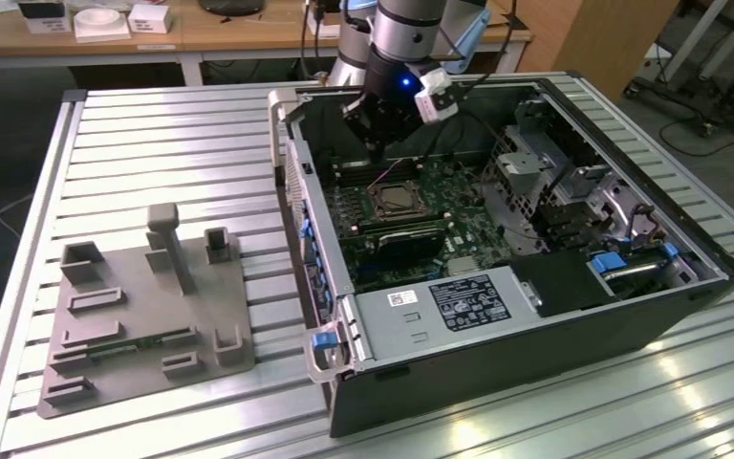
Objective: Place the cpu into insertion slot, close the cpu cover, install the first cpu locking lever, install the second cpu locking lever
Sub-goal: 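Install the first cpu locking lever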
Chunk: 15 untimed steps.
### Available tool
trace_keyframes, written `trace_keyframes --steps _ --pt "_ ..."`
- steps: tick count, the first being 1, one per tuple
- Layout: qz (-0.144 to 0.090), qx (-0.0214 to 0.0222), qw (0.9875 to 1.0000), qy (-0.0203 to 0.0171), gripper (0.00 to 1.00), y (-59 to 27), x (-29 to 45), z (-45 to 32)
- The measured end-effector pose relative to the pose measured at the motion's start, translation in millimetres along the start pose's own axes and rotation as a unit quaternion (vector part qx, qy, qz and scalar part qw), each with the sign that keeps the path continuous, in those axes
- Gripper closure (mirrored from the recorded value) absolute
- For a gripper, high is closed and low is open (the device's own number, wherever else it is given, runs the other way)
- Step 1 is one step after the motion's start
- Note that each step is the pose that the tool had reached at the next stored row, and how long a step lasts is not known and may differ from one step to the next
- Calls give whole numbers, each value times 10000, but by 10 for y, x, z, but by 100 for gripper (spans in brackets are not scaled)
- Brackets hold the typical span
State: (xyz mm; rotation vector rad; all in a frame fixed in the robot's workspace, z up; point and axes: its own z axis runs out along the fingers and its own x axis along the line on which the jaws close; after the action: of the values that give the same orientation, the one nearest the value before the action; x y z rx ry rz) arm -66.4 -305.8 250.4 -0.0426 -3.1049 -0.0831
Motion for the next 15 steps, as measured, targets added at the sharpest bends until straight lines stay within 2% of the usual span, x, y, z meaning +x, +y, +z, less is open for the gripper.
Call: trace_keyframes --steps 4,10,15 --pt "0 0 10000 -6 90 -1 -10 27" --pt "-29 0 10000 -76 90 -1 -21 45" --pt "-30 14 10000 -91 90 -2 -61 66"
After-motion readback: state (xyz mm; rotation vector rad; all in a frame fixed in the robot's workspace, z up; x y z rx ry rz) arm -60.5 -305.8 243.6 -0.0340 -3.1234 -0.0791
